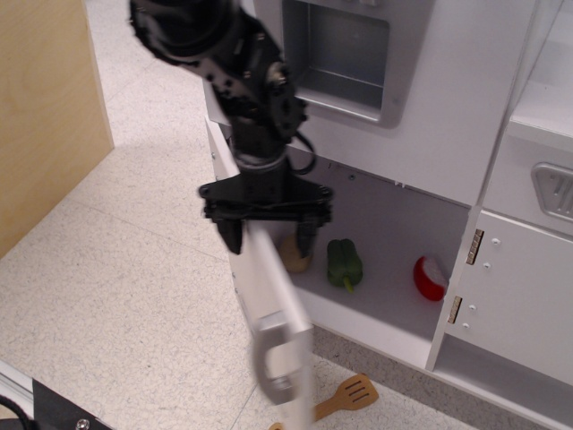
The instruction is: Close low fridge
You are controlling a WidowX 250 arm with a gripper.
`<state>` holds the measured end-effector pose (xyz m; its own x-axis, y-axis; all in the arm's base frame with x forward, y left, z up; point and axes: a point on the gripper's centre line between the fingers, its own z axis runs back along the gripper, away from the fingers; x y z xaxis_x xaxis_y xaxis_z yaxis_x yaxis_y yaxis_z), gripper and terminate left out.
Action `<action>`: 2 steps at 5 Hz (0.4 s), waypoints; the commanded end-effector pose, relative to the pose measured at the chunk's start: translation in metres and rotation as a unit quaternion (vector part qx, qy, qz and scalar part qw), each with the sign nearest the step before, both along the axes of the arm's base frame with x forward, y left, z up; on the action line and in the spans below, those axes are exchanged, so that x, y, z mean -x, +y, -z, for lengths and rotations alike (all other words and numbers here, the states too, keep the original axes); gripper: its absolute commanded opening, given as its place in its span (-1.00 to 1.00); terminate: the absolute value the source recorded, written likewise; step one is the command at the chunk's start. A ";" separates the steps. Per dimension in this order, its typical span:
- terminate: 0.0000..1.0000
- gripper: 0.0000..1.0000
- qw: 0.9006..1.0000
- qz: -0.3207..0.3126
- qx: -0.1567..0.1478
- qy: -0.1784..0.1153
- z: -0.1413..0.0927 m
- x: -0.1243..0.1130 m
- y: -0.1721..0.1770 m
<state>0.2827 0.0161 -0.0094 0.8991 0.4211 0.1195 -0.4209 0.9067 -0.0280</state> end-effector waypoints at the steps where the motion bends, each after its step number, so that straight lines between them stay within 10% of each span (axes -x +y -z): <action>1: -1.00 1.00 0.998 0.034 -0.006 -0.053 -0.048 -0.005 -0.014; 2: -1.00 1.00 0.995 0.073 -0.001 -0.069 -0.075 0.015 -0.008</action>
